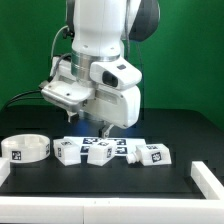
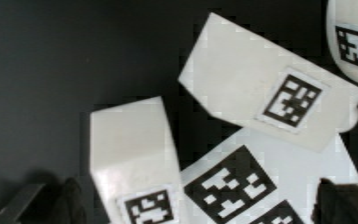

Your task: Assemble stool

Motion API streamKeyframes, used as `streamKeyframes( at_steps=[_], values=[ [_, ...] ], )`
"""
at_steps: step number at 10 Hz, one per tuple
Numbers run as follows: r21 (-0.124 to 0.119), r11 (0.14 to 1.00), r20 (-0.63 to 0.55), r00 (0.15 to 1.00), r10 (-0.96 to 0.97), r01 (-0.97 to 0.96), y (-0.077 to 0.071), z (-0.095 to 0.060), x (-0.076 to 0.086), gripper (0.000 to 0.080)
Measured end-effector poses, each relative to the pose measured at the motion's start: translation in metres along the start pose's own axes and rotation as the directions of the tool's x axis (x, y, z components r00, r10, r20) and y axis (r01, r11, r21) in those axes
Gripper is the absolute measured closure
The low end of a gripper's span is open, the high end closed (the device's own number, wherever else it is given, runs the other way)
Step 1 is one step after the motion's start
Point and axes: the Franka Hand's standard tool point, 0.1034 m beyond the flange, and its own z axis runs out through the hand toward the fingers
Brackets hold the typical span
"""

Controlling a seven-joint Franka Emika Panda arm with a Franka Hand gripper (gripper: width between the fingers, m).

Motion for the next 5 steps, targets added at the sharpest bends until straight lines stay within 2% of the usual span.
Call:
streamKeyframes(
  at_steps=[1, 2, 3, 5],
  values=[
    [-0.002, 0.991, 0.005, 0.991, 0.135, -0.135, -0.0107, -0.0023, -0.0094, 0.0151],
    [0.007, 0.955, 0.006, 0.955, 0.297, -0.297, -0.0173, -0.0020, -0.0120, 0.0151],
    [0.033, 0.926, -0.001, 0.927, 0.376, -0.375, -0.0172, 0.0015, -0.0069, 0.0151],
    [0.032, 0.874, 0.002, 0.874, 0.485, -0.485, -0.0169, 0.0019, -0.0071, 0.0151]
  ],
)
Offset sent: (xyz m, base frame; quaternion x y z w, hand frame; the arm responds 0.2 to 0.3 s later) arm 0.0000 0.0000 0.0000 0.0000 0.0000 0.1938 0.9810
